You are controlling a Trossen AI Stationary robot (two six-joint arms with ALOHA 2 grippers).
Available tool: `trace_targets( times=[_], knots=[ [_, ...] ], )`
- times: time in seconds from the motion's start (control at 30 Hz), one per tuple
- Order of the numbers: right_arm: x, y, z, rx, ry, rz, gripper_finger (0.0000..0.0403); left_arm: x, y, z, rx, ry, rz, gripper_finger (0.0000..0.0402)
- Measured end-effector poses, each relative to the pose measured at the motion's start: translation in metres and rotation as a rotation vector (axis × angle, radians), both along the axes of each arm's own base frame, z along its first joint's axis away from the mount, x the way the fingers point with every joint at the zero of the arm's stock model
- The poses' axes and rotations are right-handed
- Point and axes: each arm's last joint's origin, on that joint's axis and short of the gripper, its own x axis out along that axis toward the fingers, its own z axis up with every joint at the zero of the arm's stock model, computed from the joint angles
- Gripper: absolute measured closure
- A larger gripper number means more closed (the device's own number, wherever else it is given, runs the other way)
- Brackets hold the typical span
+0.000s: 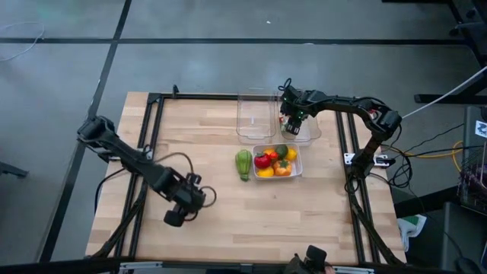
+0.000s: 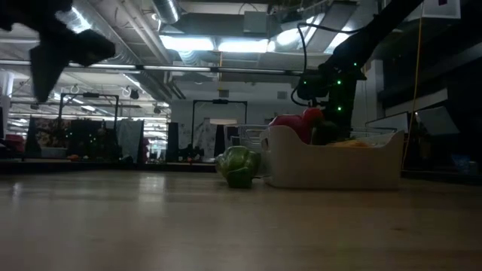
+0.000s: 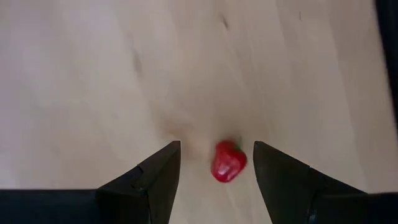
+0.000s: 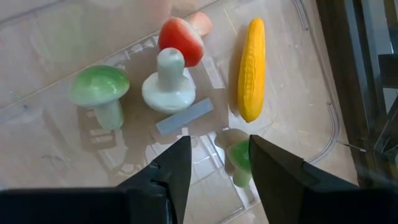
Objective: Sort produce into baskets
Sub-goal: Put the bottom red bell pepper into the right transparent bin
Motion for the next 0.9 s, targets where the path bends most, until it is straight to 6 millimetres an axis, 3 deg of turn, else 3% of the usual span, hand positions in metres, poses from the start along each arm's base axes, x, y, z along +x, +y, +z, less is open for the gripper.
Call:
trace_targets(
  times=[0.37, 0.9],
  knots=[
    [0.0, 0.0, 0.0, 0.0, -0.001, -0.001, 0.0242, 0.0, -0.026, -0.047, 0.08, 0.203, -0.142, 0.0204],
    [0.0, 0.0, 0.0, 0.002, 0.002, -0.001, 0.0242, -0.001, -0.024, -0.08, 0.144, 0.242, -0.107, 0.0204]
  ],
)
